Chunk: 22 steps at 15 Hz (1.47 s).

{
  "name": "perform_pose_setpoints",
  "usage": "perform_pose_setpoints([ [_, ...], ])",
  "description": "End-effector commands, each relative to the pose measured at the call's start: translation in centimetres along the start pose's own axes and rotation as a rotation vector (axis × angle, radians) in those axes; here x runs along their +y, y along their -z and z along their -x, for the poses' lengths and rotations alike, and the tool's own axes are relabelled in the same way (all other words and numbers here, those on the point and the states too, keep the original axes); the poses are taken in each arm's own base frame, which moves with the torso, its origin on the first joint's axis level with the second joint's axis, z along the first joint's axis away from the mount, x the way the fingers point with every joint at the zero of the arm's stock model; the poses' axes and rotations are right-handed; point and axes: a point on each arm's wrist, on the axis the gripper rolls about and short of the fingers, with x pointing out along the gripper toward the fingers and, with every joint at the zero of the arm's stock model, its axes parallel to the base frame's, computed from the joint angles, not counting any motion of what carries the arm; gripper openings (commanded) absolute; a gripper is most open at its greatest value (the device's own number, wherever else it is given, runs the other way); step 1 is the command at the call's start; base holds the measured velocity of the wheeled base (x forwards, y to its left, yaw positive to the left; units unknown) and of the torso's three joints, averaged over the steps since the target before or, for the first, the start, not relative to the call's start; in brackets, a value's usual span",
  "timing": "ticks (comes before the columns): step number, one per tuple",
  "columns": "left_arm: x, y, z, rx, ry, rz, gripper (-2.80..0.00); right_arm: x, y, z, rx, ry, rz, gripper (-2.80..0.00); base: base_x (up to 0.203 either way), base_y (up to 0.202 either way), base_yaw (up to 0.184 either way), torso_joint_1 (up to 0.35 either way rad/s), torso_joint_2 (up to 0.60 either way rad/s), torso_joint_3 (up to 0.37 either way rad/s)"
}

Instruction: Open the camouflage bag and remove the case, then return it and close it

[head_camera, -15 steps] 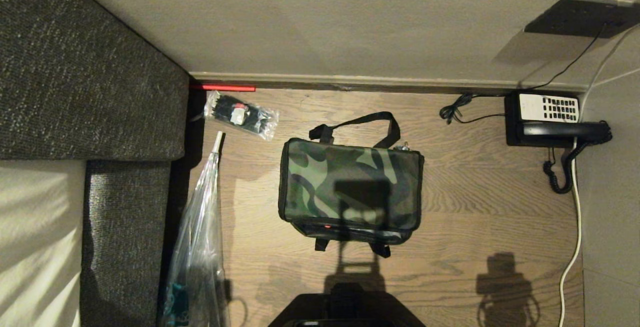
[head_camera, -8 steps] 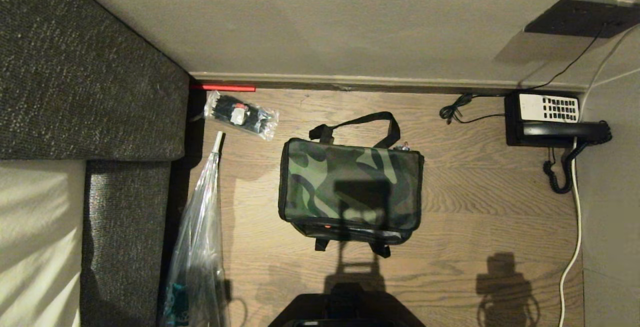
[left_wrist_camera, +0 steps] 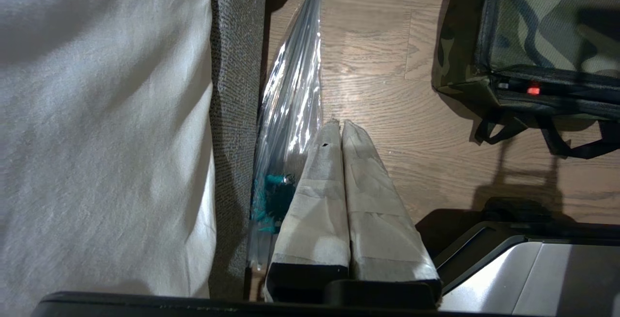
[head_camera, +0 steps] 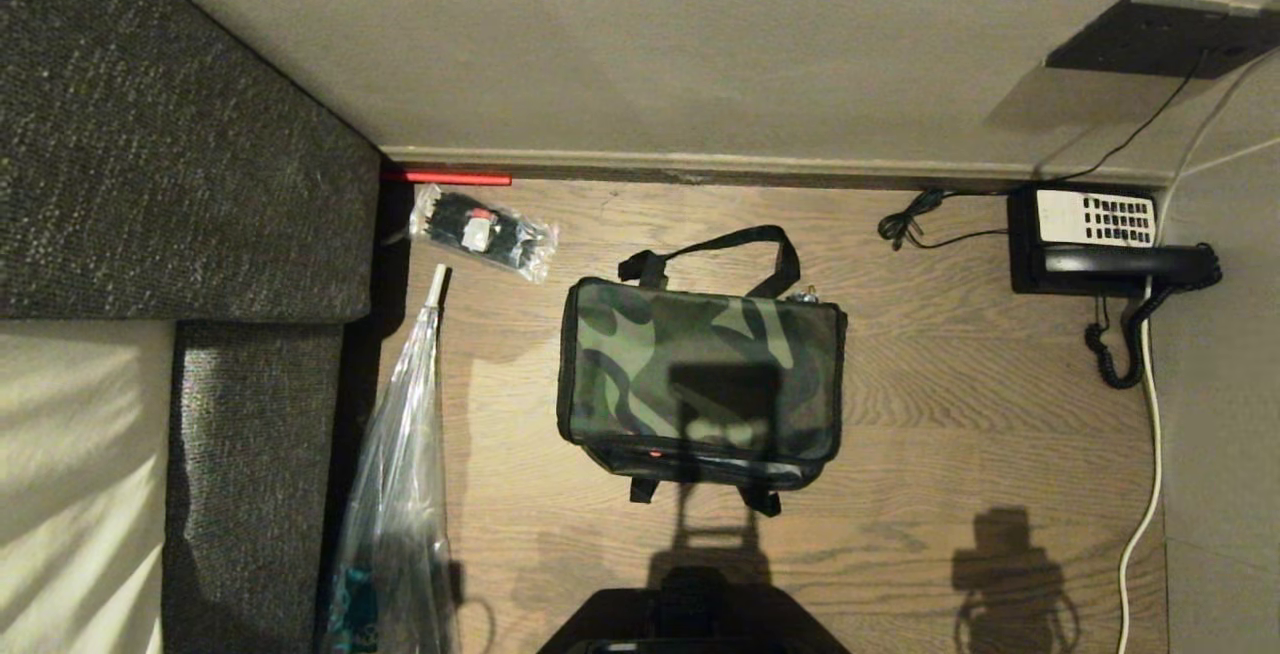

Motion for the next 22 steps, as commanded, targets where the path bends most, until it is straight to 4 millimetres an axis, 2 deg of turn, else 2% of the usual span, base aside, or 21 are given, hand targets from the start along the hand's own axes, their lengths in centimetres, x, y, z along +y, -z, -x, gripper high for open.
perform_pose_setpoints([
  [1, 0.0, 0.04, -0.01, 0.001, -0.002, 0.001, -2.8, 0.0, -0.01, -0.04, 0.005, 0.0, 0.001, -2.8, 0.0, 0.0, 0.0, 0.002, 0.01, 0.129],
  [22, 0.0, -0.01, 0.0, -0.003, 0.0, 0.002, -2.8, 0.0, -0.01, -0.04, 0.005, 0.0, 0.001, -2.8, 0.0, 0.0, 0.0, 0.002, 0.0, 0.2],
])
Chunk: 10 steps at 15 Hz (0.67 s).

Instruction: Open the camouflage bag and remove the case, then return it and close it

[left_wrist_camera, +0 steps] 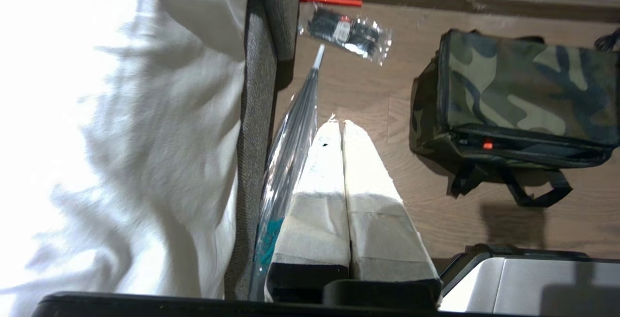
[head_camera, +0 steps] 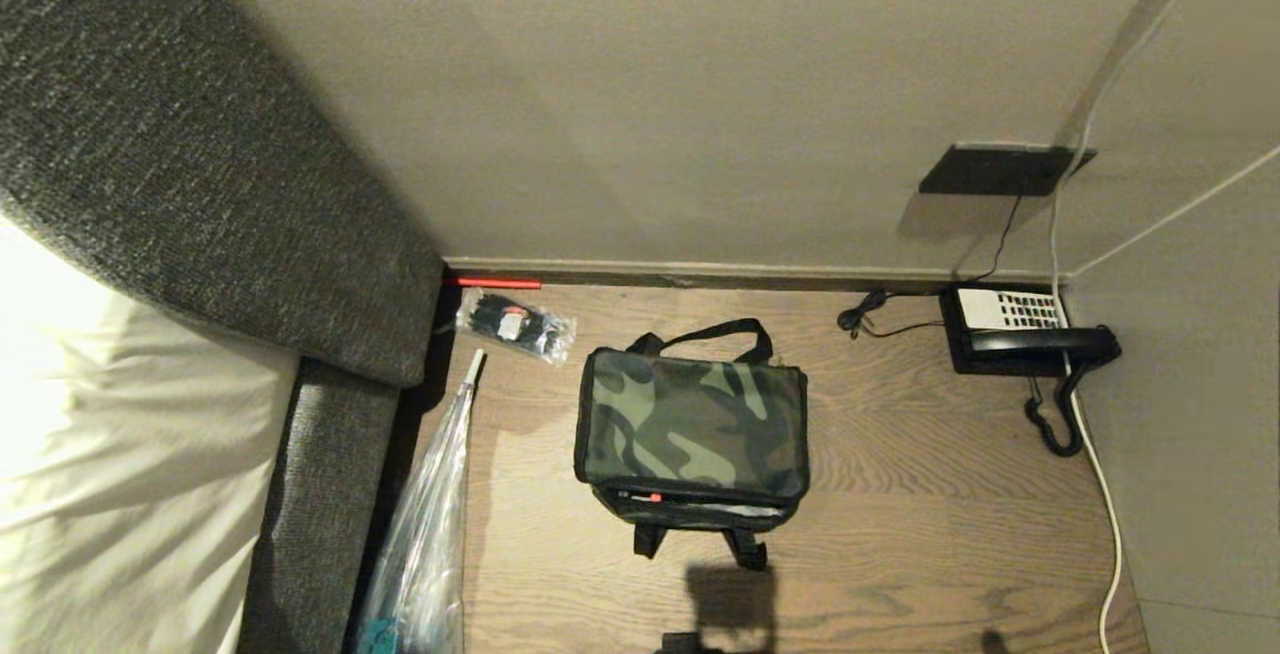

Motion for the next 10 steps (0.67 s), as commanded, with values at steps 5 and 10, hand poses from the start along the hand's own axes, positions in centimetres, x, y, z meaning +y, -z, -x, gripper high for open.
perform_pose_setpoints([
  [5, 0.0, 0.01, 0.0, 0.0, 0.0, 0.001, -2.8, 0.0, -0.01, -0.02, 0.002, 0.0, 0.0, -2.8, 0.0, 0.0, 0.0, 0.001, 0.0, 0.201],
  [10, 0.0, 0.02, 0.0, 0.0, 0.0, 0.001, -2.8, 0.0, -0.01, -0.02, 0.002, 0.0, 0.0, -2.8, 0.0, 0.0, 0.0, 0.002, 0.0, 0.205],
])
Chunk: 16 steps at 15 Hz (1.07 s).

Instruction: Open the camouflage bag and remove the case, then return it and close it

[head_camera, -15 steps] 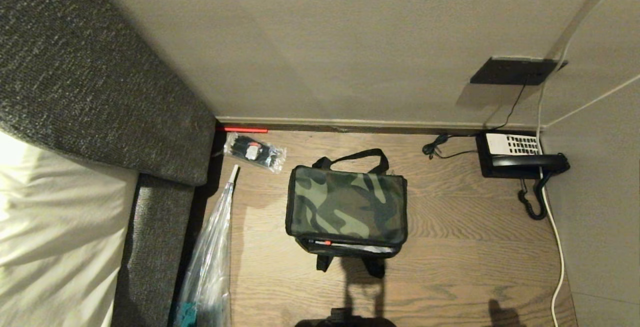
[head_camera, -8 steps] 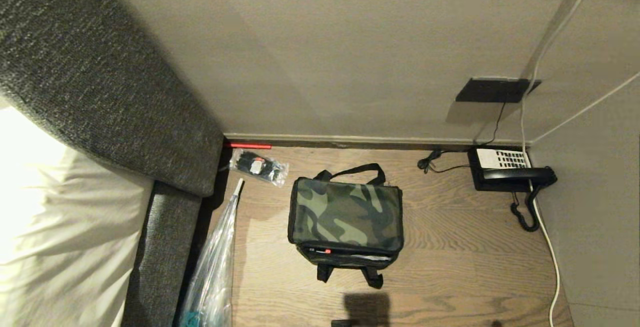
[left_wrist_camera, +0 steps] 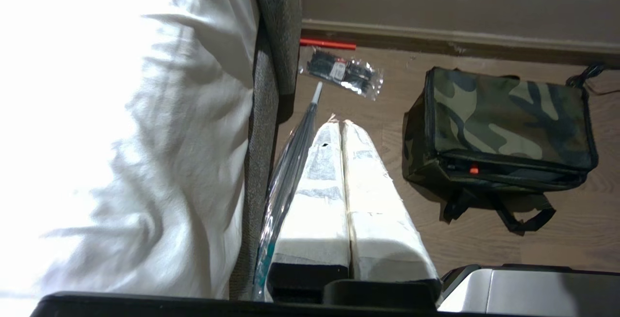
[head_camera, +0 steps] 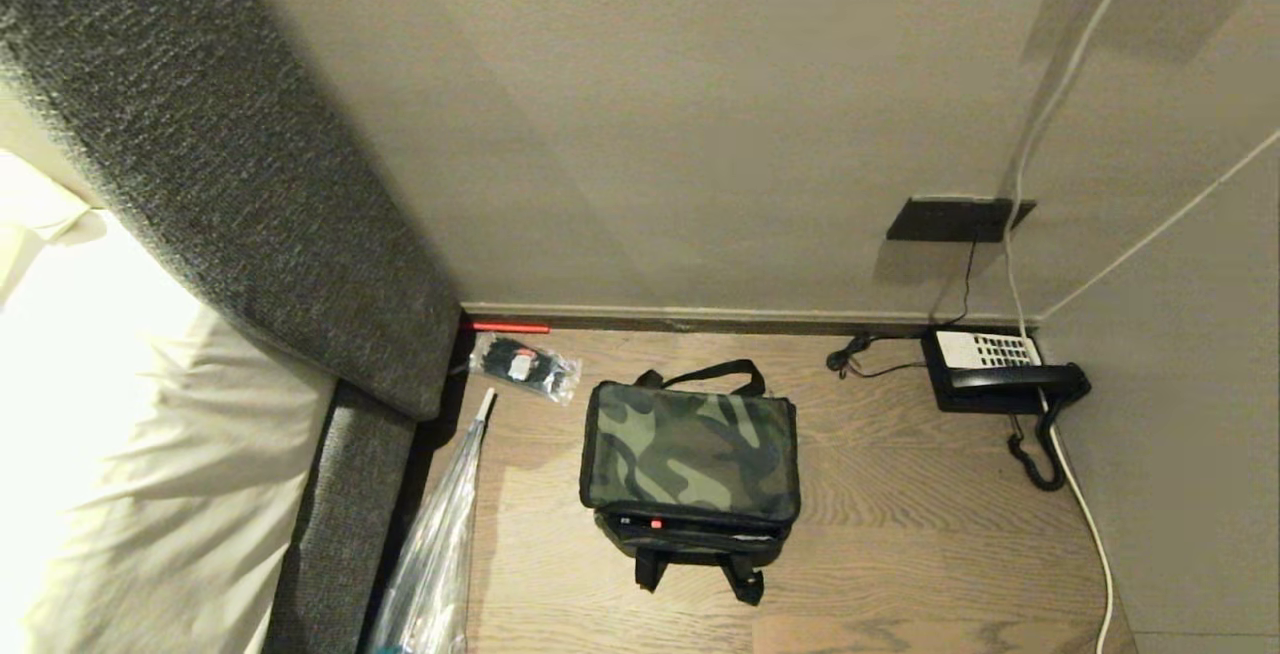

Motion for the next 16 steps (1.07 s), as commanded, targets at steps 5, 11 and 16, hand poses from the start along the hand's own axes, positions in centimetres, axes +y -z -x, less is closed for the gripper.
perform_pose_setpoints([
  [5, 0.0, 0.0, 0.0, -0.001, 0.0, 0.0, -2.8, 0.0, -0.01, -0.02, 0.002, 0.0, 0.0, -2.8, 0.0, 0.0, 0.0, 0.003, 0.0, 0.205],
  [11, 0.0, 0.0, 0.0, -0.001, 0.0, 0.0, -2.8, 0.0, -0.01, -0.02, 0.002, 0.0, 0.0, -2.8, 0.0, 0.0, 0.0, 0.003, 0.0, 0.203],
  [16, 0.0, 0.0, 0.0, -0.001, 0.0, 0.0, -2.8, 0.0, -0.01, -0.02, 0.002, 0.0, 0.0, -2.8, 0.0, 0.0, 0.0, 0.002, 0.0, 0.202],
])
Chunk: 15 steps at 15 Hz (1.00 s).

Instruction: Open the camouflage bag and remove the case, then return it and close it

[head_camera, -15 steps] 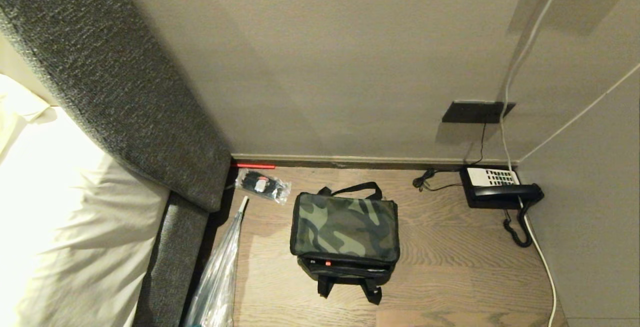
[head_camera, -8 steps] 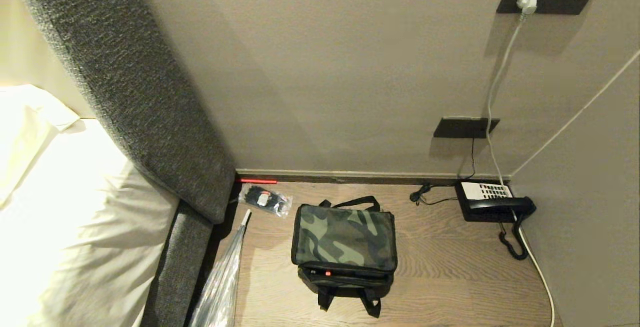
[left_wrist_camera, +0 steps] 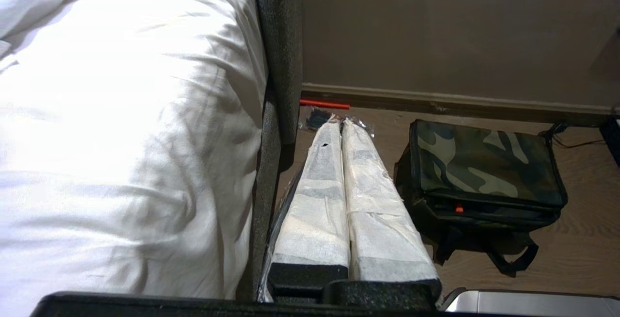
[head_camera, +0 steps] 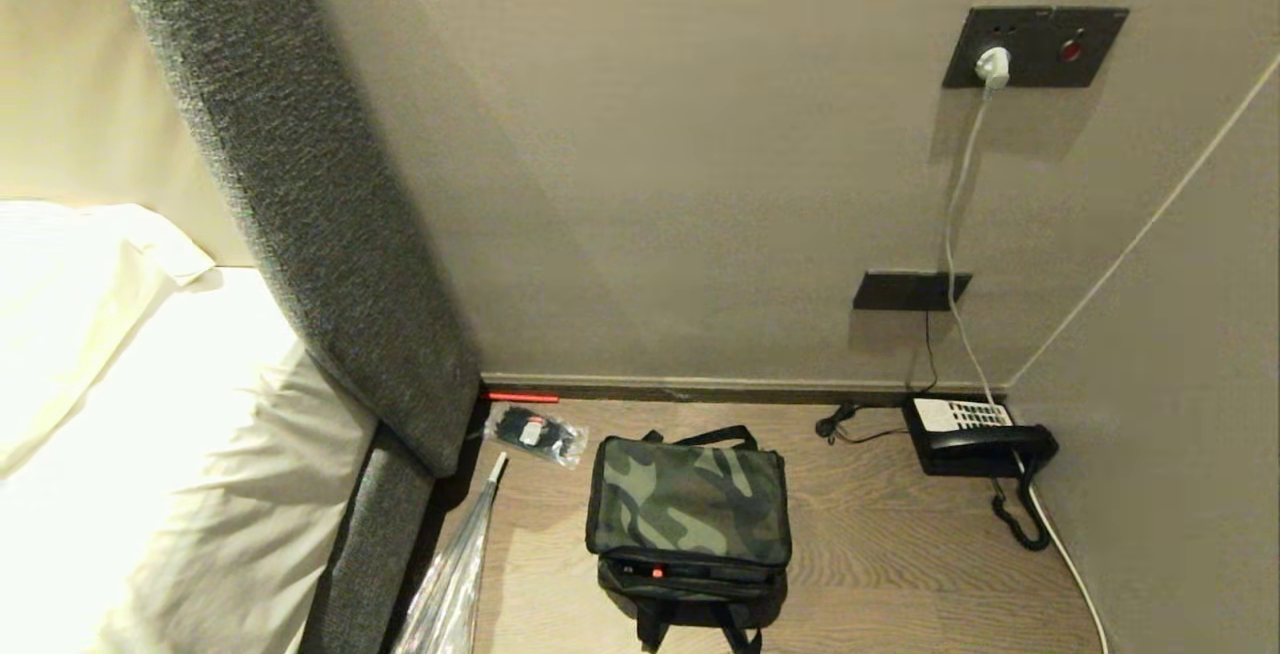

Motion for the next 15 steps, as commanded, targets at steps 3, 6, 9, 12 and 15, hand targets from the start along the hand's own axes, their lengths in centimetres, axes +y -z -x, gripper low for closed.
perform_pose_setpoints([
  [3, 0.0, 0.0, 0.0, 0.0, 0.0, -0.001, -2.8, 0.0, 0.0, -0.01, 0.002, 0.0, 0.0, -2.8, 0.0, 0.0, 0.0, 0.001, 0.0, 0.201],
  [6, 0.0, 0.04, -0.01, 0.001, 0.0, 0.001, -2.8, 0.0, 0.0, -0.01, 0.002, 0.0, 0.0, -2.8, 0.0, 0.0, 0.0, 0.004, 0.0, 0.204],
  [9, 0.0, 0.02, 0.0, 0.0, 0.0, 0.001, -2.8, 0.0, 0.0, -0.01, 0.002, 0.0, 0.0, -2.8, 0.0, 0.0, 0.0, 0.001, 0.0, 0.201],
  [12, 0.0, 0.02, 0.0, 0.0, 0.0, -0.001, -2.8, 0.0, 0.0, -0.01, 0.002, 0.0, 0.0, -2.8, 0.0, 0.0, 0.0, 0.005, 0.0, 0.208],
  [15, 0.0, 0.01, 0.0, 0.0, 0.001, -0.005, -2.8, 0.0, 0.0, -0.01, 0.002, 0.0, 0.0, -2.8, 0.0, 0.0, 0.0, 0.002, 0.0, 0.2],
])
